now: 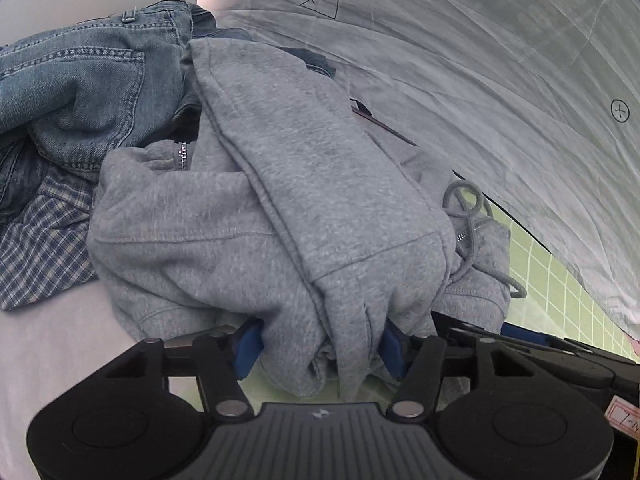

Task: Fold clothes
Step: 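Grasp the grey hoodie with the left gripper while the right gripper grasps it too, then drag the grey hoodie out of the pile onto the open mat with both grippers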

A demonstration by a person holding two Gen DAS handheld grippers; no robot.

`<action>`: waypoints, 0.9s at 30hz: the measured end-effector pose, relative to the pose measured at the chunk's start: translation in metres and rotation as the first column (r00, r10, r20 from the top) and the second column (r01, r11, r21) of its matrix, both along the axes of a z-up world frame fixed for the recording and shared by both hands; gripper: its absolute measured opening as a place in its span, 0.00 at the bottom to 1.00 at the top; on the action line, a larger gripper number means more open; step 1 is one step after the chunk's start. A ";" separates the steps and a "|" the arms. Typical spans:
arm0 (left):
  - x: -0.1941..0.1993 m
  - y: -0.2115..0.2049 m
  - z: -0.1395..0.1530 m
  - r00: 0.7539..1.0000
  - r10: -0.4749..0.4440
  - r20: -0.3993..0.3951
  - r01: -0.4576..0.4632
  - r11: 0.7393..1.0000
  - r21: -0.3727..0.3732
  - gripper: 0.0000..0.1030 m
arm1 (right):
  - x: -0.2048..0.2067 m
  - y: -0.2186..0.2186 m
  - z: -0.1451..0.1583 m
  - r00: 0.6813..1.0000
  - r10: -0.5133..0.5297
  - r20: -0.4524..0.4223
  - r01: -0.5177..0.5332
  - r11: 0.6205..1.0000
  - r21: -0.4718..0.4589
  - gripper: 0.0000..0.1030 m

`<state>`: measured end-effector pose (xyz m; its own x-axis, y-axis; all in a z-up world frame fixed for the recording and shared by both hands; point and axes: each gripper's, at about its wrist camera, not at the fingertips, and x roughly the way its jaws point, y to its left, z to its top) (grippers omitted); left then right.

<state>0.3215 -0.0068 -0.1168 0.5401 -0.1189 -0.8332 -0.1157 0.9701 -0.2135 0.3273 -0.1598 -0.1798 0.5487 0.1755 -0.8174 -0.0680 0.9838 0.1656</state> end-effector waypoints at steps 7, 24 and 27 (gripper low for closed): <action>-0.017 -0.005 0.012 0.999 -0.031 0.014 0.030 1.000 0.006 0.39 | -0.019 0.003 0.008 0.994 0.091 0.056 -0.092 0.996 0.016 0.19; -0.215 -0.168 0.022 0.868 -0.491 -0.073 0.477 0.866 -0.146 0.35 | -0.303 -0.185 0.048 0.961 -0.267 0.074 0.276 0.944 -0.182 0.15; -0.264 -0.201 0.021 0.822 -0.565 -0.079 0.544 0.818 -0.190 0.36 | -0.368 -0.226 0.047 0.934 -0.351 0.064 0.357 0.909 -0.215 0.15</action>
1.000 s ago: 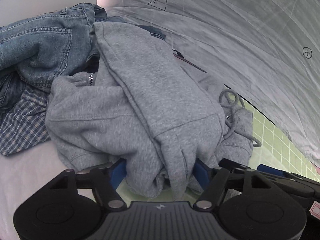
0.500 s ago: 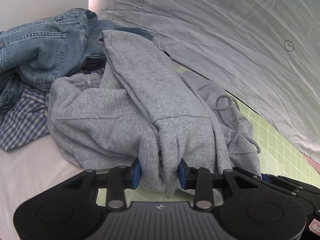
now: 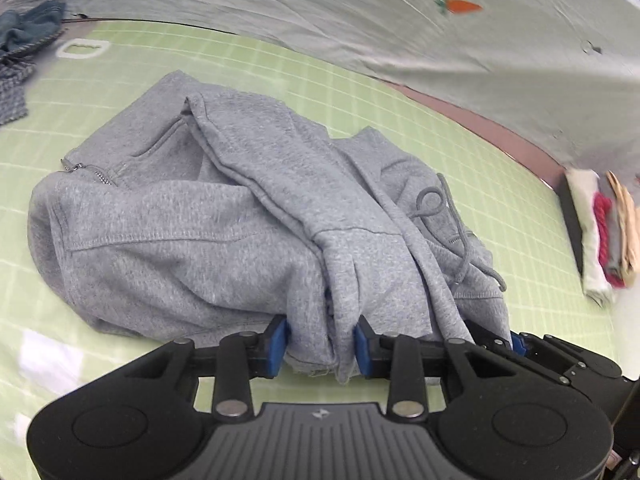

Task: Fold clothes
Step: 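Drag the grey hoodie out of the pile onto the open mat with both grippers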

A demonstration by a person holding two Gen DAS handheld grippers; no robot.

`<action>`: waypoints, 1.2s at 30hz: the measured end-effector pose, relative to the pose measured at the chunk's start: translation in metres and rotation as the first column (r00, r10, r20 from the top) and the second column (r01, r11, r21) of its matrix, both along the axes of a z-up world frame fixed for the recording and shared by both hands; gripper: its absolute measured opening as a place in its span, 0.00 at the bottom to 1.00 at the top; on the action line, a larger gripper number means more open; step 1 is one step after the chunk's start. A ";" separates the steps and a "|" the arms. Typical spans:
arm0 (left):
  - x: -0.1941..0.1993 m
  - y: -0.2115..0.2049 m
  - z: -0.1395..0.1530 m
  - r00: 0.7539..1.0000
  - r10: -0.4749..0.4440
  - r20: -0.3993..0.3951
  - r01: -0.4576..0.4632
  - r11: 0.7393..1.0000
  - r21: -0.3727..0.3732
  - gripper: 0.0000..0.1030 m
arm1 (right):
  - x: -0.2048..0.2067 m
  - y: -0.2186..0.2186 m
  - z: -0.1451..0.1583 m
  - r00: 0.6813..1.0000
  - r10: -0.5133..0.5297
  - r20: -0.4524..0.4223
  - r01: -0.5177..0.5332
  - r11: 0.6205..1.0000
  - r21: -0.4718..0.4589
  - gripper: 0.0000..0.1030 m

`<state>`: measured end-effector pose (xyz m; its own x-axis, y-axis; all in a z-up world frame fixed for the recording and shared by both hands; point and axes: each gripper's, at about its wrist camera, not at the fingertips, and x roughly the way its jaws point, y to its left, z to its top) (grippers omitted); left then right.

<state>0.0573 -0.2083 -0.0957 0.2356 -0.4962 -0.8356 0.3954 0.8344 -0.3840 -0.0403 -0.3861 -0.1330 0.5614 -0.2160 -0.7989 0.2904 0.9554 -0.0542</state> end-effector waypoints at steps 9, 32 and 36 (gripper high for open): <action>-0.051 -0.002 0.031 0.979 0.152 0.133 -0.158 0.987 0.032 0.45 | -0.103 -0.105 -0.001 0.974 -0.223 -0.026 0.224 0.975 0.007 0.29; -0.011 0.066 0.015 0.895 0.428 0.123 -0.443 0.882 0.159 0.55 | -0.089 -0.121 -0.029 0.969 -0.238 -0.070 0.246 0.957 0.151 0.35; 0.007 0.061 0.010 0.888 0.445 0.119 -0.459 0.872 0.171 0.56 | -0.055 -0.149 -0.029 0.972 -0.227 -0.051 0.232 0.967 0.106 0.35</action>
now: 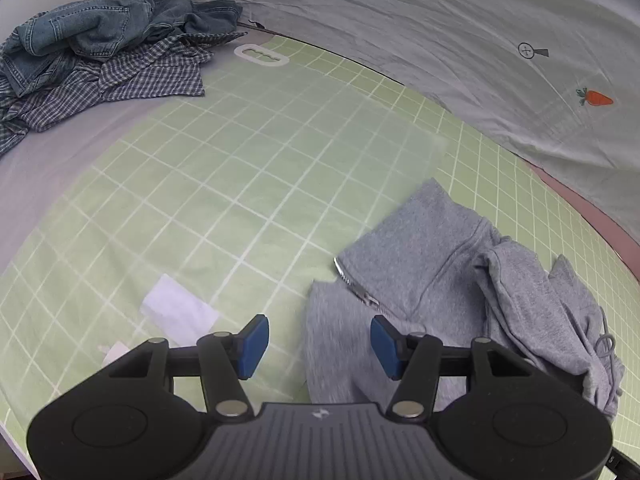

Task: Fold clothes
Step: 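Drag the grey hoodie out of the pile onto the open mat with both grippers, then release the hoodie with both grippers and reposition over it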

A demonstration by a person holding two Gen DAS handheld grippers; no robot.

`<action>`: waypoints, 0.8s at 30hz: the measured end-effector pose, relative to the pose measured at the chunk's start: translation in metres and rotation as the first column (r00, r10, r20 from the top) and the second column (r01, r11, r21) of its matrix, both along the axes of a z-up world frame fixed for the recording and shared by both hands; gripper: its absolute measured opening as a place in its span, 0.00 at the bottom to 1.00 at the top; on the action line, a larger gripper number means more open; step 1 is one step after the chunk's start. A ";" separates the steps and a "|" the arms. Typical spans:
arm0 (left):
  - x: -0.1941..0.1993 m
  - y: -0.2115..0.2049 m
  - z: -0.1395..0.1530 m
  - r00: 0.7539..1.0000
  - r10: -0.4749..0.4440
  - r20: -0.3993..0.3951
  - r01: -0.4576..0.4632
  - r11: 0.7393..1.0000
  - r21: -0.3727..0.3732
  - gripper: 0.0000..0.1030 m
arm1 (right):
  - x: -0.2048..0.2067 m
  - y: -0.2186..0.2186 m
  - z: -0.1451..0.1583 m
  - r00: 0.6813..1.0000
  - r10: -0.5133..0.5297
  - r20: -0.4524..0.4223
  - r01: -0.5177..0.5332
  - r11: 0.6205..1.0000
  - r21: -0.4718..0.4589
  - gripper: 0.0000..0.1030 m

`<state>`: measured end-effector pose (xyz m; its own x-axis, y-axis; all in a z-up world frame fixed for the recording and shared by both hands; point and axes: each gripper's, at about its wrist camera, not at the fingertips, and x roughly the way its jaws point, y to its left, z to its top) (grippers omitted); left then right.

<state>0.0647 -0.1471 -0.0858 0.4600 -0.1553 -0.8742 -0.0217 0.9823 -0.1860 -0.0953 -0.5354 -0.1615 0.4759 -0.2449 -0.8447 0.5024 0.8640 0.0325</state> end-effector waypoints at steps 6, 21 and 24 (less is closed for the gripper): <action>0.033 -0.019 -0.007 1.000 -0.004 -0.012 0.005 0.999 0.038 0.57 | 0.081 -0.057 0.002 1.000 -0.011 -0.002 0.010 0.994 -0.113 0.33; -0.001 -0.029 -0.005 0.996 -0.095 -0.006 0.095 0.992 0.085 0.75 | 0.041 -0.020 0.032 0.962 -0.251 0.108 0.263 0.958 -0.117 0.71; -0.014 -0.027 -0.004 0.994 -0.113 -0.010 0.113 0.990 0.086 0.79 | 0.020 -0.001 0.030 0.955 -0.270 0.125 0.275 0.961 -0.021 0.72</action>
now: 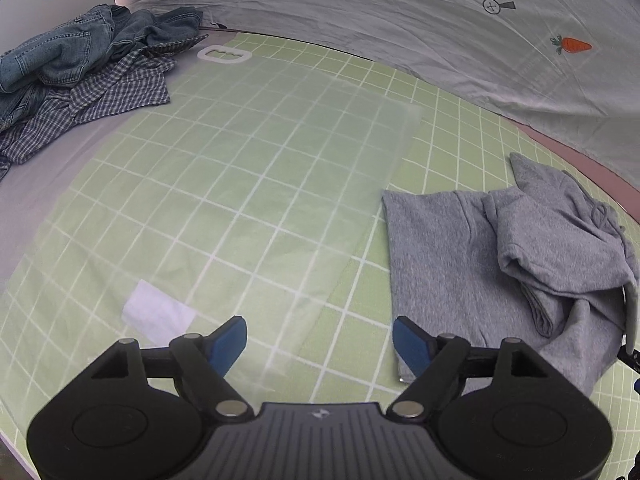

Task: Fold clothes
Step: 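Release the hoodie with both grippers and reposition over it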

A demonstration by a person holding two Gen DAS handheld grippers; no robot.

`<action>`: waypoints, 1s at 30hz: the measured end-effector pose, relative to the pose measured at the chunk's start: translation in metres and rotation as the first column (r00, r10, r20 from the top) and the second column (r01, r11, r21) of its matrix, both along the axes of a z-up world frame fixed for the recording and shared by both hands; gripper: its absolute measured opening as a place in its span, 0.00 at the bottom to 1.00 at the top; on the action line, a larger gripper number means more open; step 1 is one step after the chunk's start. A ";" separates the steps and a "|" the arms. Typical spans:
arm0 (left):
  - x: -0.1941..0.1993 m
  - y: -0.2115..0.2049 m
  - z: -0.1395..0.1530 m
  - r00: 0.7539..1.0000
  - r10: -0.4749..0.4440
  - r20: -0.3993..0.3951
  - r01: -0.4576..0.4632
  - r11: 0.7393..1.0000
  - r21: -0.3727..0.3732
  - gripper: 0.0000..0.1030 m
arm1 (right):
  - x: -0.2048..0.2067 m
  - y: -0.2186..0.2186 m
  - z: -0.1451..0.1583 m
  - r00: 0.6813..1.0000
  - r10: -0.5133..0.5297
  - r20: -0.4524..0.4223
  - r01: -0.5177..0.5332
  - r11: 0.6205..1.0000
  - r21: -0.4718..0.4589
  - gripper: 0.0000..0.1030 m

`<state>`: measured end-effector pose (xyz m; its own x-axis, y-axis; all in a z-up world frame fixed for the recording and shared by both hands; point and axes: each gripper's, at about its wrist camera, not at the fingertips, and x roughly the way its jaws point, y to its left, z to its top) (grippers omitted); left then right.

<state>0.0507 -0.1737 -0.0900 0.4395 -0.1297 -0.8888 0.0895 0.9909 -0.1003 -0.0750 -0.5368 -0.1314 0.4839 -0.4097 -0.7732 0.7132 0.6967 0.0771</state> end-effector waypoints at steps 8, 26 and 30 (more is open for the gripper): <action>-0.020 0.017 0.001 0.998 -0.056 -0.004 0.056 0.998 0.028 0.80 | 0.004 0.057 0.006 0.995 0.077 0.061 -0.081 0.994 0.079 0.83; -0.044 0.086 0.013 1.000 0.015 0.024 -0.017 0.998 0.067 0.82 | 0.036 0.129 -0.010 0.988 0.156 -0.015 -0.155 0.987 0.046 0.66; -0.053 0.077 0.010 0.999 0.037 0.012 -0.038 0.998 0.045 0.82 | 0.016 0.113 -0.008 0.981 0.194 -0.008 -0.194 0.980 0.047 0.30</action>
